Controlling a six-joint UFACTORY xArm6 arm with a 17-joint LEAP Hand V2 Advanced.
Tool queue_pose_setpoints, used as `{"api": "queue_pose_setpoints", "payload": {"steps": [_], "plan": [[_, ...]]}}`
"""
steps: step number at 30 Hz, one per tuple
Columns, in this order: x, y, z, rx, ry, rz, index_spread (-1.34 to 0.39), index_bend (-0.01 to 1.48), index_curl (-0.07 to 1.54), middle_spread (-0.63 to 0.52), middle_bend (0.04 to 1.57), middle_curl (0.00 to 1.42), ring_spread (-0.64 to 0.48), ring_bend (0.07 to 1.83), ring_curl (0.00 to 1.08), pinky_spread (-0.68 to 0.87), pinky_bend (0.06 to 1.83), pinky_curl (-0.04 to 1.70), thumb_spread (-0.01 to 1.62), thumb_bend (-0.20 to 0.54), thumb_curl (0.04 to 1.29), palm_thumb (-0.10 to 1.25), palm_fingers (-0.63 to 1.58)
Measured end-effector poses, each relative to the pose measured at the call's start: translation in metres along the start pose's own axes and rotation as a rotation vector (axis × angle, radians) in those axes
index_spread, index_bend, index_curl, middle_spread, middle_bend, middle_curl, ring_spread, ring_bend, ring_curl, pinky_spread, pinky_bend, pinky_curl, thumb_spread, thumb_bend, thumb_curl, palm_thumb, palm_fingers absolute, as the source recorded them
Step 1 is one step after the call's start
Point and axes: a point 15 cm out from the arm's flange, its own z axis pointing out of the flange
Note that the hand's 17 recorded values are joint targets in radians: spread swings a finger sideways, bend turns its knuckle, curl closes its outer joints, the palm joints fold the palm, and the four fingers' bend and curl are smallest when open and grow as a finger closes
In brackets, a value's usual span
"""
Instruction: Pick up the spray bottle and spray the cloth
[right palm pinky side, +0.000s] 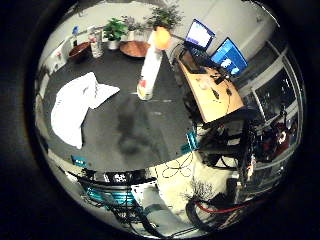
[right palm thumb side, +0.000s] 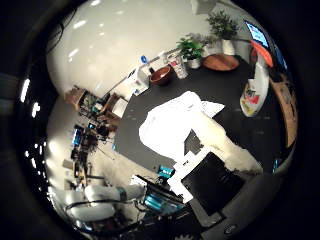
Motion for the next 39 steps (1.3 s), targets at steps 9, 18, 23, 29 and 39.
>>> {"api": "queue_pose_setpoints", "payload": {"steps": [9,18,23,29,39], "plan": [[0.055,-0.014,-0.029,0.081,0.102,0.055,-0.29,0.19,0.33,0.1,0.19,0.28,0.29,0.26,0.22,0.63,0.71,0.2,0.97,-0.032,0.52,0.72,0.32],[0.102,-0.027,-0.042,0.173,0.081,0.174,-0.28,0.19,0.34,0.13,0.18,0.27,0.3,0.23,0.22,0.63,0.71,0.19,0.98,-0.027,0.49,0.68,0.29],[0.117,-0.037,-0.035,0.223,-0.026,0.25,-0.25,0.19,0.34,0.17,0.18,0.27,0.32,0.23,0.22,0.62,0.73,0.19,1.0,-0.026,0.49,0.68,0.27],[0.15,-0.048,-0.02,0.299,-0.149,0.367,-0.22,0.18,0.34,0.2,0.18,0.26,0.34,0.23,0.23,0.61,0.75,0.19,1.01,-0.024,0.5,0.67,0.24],[0.162,-0.04,0.04,0.344,-0.363,0.49,-0.16,0.18,0.34,0.23,0.18,0.26,0.35,0.24,0.24,0.63,0.78,0.2,1.02,-0.025,0.52,0.67,0.21]]}}
